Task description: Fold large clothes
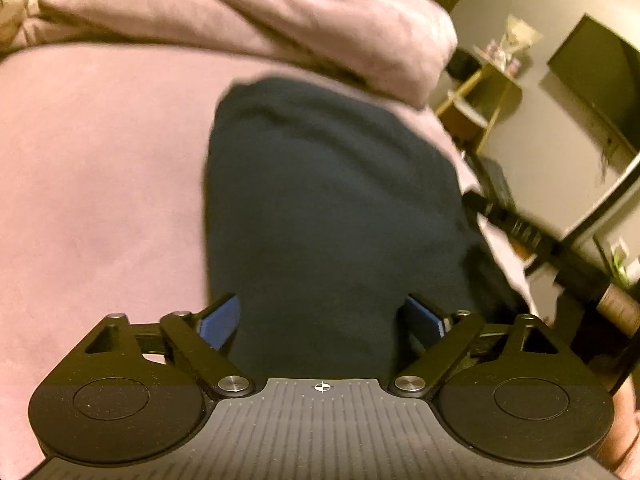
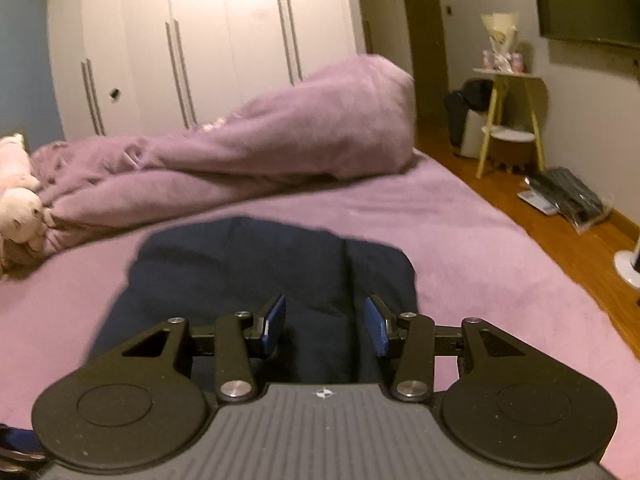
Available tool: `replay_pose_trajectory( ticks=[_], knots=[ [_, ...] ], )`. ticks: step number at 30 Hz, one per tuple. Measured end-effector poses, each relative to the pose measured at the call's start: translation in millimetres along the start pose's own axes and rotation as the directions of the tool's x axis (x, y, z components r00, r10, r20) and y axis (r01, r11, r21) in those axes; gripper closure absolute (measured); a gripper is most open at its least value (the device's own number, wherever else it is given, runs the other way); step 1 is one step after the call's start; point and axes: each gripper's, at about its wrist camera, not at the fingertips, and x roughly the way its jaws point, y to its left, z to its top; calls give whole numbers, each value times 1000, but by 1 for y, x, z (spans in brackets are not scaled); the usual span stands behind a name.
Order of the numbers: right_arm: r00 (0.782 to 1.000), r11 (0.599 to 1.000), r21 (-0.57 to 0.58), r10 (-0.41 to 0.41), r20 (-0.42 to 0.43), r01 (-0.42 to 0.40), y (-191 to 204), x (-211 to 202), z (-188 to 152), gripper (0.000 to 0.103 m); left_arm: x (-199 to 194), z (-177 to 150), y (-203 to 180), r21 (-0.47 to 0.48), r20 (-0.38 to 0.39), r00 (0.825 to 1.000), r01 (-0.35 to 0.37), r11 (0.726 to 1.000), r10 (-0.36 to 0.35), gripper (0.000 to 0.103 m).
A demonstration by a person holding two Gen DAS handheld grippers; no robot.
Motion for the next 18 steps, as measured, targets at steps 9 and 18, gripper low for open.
replay_pose_trajectory(
  ticks=[9, 18],
  knots=[
    [996, 987, -132, -89, 13, 90, 20, 7, 15, 63, 36, 55, -1, -4, 61, 990, -124, 992, 124, 11],
    [998, 985, -165, -57, -8, 55, 30, 35, 44, 76, 68, 71, -19, 87, 124, 978, -181, 980, 170, 9]
  ],
)
